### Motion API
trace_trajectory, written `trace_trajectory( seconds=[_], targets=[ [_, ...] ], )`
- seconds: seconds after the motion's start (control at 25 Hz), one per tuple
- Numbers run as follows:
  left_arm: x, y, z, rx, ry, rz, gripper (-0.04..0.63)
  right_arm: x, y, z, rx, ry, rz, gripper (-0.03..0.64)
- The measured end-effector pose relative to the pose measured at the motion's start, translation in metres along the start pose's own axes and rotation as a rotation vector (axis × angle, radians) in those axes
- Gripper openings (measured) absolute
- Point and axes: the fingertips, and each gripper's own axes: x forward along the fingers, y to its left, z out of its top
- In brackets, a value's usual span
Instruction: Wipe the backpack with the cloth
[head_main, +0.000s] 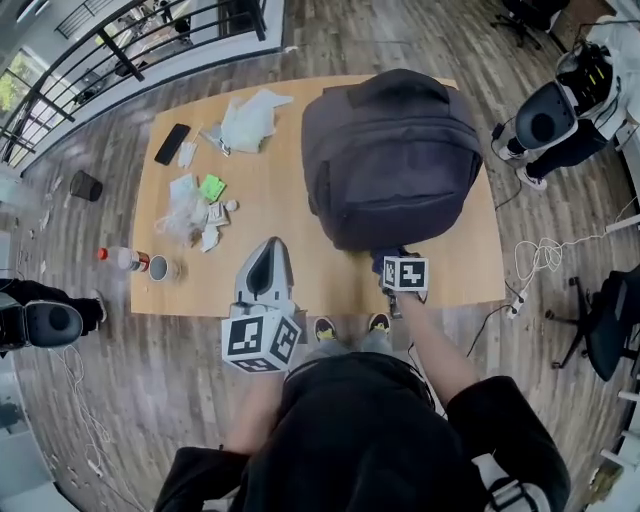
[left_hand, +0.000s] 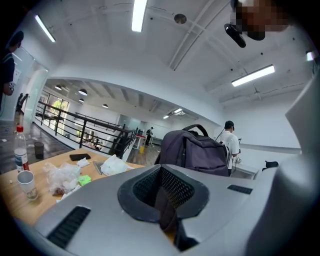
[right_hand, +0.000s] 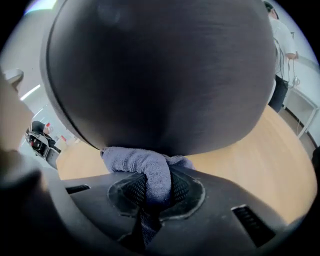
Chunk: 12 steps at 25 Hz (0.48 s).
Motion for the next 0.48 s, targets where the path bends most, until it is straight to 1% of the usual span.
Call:
trace_trajectory(
  seconds=[0.04, 0.16, 0.24, 0.28, 0.36, 0.44, 0.48],
  targets=[
    [-0.004, 0.005, 0.001, -0.001, -0.004, 0.012, 0.015, 0.006, 0.025, -0.002, 0.002, 0.002, 0.044, 0.041],
    [-0.013, 0.020, 0.005, 0.001, -0.012, 0.046, 0.015, 0.026, 0.109, -0.001, -0.036, 0.032, 0.226, 0.041],
    [-0.017, 0.027, 0.007, 0.004, -0.012, 0.061, 0.015, 0.036, 0.141, 0.006, -0.052, 0.038, 0.274, 0.041],
    [-0.018, 0.029, 0.008, 0.004, -0.011, 0.067, 0.015, 0.039, 0.146, 0.009, -0.054, 0.038, 0.282, 0.042],
    [-0.020, 0.032, 0.008, 0.003, -0.007, 0.077, 0.015, 0.039, 0.141, 0.007, -0.077, 0.037, 0.288, 0.043],
    [-0.018, 0.031, 0.008, 0.001, -0.004, 0.077, 0.015, 0.032, 0.119, 0.003, -0.102, 0.037, 0.280, 0.042],
    [-0.014, 0.028, 0.007, -0.001, -0.002, 0.069, 0.015, 0.028, 0.102, 0.001, -0.093, 0.035, 0.272, 0.043]
  ],
)
